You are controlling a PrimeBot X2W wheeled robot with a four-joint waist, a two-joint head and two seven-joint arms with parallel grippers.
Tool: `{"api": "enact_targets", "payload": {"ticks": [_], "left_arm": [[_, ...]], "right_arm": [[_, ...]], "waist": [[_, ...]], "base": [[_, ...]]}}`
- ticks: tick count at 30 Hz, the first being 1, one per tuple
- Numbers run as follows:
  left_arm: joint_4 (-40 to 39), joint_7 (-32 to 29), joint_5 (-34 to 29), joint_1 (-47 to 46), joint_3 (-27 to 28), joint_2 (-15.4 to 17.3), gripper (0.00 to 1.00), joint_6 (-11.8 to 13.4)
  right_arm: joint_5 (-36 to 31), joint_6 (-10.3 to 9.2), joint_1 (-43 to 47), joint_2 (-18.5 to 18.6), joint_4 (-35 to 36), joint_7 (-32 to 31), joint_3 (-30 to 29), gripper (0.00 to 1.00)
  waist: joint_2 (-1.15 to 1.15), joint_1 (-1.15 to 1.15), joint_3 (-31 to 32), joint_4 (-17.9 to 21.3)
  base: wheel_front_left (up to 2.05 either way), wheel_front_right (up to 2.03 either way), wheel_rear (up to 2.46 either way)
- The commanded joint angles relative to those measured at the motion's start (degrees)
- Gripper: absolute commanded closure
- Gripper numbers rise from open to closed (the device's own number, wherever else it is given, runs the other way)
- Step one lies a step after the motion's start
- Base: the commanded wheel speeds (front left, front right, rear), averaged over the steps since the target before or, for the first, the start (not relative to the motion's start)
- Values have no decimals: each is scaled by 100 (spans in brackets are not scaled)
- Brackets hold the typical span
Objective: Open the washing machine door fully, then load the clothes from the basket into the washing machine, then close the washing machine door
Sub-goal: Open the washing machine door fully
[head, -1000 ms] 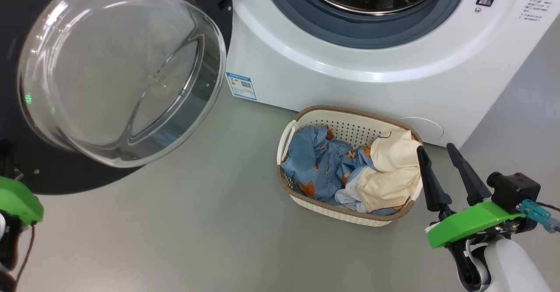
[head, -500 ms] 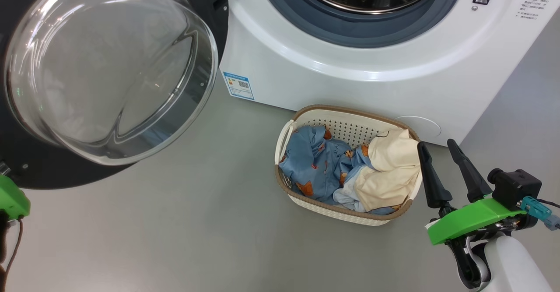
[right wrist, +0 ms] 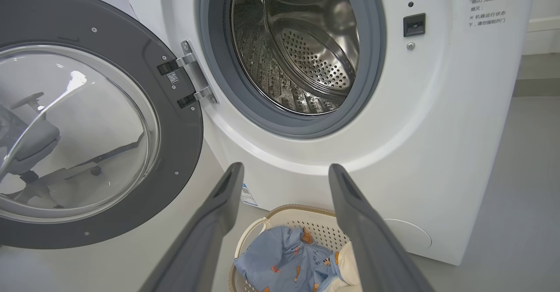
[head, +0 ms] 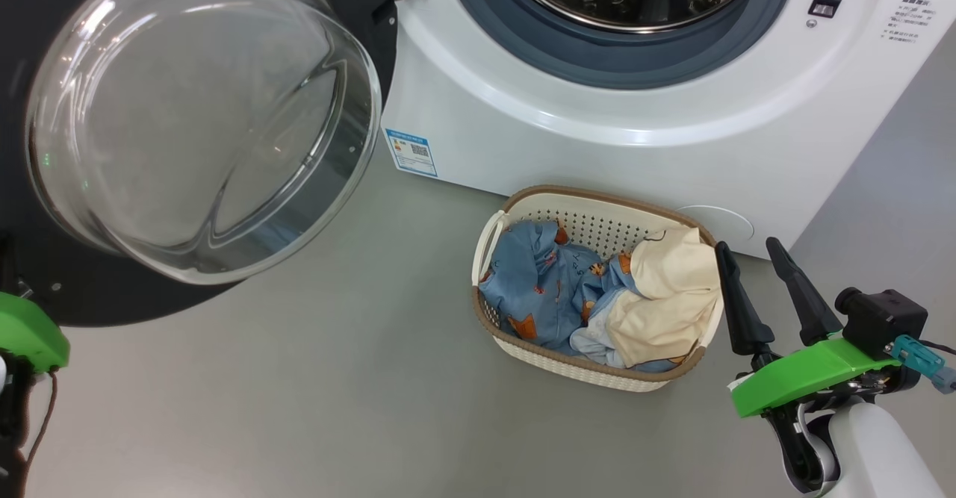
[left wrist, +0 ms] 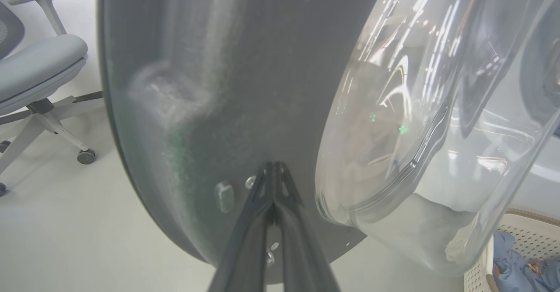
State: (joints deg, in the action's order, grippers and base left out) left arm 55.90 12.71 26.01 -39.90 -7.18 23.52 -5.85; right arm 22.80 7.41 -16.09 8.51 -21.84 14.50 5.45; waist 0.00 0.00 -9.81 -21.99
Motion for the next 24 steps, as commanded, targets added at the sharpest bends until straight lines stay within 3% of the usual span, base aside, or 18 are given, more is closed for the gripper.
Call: {"api": "enact_targets", "payload": {"ticks": [1, 9, 10, 11, 12, 24], "left_arm": [[-128, 99, 20, -94, 148, 320, 100, 3], [-574, 190, 118, 297, 162, 187, 100, -33], [-672, 197, 123, 366, 169, 165, 75, -22], [-787, 203, 131, 433, 180, 142, 31, -16], [-907, 208, 143, 502, 194, 115, 0, -7], [-2887, 224, 202, 1598, 198, -346, 0, 333]], "right_arm": [[14, 8, -22, -47, 138, 50, 89, 0], [28, 8, 51, -38, 159, 50, 67, 0], [30, 8, 62, -32, 167, 50, 63, 0], [31, 8, 74, -26, 172, 50, 60, 0], [32, 8, 85, -19, 178, 50, 57, 0], [27, 8, 153, 14, 256, 50, 177, 0]], "waist": [[0, 0, 21, -7], [0, 0, 147, -42], [0, 0, 160, -47], [0, 0, 172, -52], [0, 0, 182, -58], [0, 0, 328, 244]], "base": [[0, 0, 0], [0, 0, 0], [0, 0, 0], [0, 0, 0], [0, 0, 0], [0, 0, 0]]}}
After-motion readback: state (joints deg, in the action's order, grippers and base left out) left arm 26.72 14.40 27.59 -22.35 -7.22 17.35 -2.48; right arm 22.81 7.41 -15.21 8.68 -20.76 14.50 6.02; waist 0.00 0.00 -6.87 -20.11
